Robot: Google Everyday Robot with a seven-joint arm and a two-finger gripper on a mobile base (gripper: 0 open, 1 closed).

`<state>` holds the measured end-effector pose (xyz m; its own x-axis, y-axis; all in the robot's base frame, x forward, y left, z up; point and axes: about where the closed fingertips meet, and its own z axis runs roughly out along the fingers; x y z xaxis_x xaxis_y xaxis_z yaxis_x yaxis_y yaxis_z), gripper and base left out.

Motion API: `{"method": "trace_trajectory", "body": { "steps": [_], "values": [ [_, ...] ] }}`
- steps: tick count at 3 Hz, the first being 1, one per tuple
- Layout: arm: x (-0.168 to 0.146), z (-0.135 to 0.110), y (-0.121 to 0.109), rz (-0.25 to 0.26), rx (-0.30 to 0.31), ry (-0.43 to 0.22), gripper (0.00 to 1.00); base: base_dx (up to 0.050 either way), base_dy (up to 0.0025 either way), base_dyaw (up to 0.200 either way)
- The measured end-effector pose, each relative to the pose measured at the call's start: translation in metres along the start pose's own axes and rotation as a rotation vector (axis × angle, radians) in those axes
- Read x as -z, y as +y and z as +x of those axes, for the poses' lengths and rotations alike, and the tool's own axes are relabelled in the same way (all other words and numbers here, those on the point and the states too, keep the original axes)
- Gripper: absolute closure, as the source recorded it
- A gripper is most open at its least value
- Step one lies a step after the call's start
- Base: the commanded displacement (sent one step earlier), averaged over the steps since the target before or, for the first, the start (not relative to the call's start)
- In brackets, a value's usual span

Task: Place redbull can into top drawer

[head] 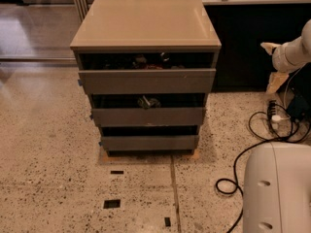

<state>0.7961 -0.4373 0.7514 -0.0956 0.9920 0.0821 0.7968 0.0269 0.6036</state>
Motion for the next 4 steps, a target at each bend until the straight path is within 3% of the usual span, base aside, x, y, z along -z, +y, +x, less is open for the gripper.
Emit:
{"method": "trace_trajectory", "body": {
  "steps": [1,3,4],
  "values": [
    [0.024,-0.050,-0.014,-0.043,-0.084,-0.053,0.00,0.000,0.00000,0.000],
    [0.060,-0.122,-0.046,-0.100,-0.198,-0.128,0.00,0.000,0.00000,0.000],
    [0.069,-0.139,-0.056,-0.110,-0.225,-0.146,0.00,0.000,0.00000,0.000]
  ]
}}
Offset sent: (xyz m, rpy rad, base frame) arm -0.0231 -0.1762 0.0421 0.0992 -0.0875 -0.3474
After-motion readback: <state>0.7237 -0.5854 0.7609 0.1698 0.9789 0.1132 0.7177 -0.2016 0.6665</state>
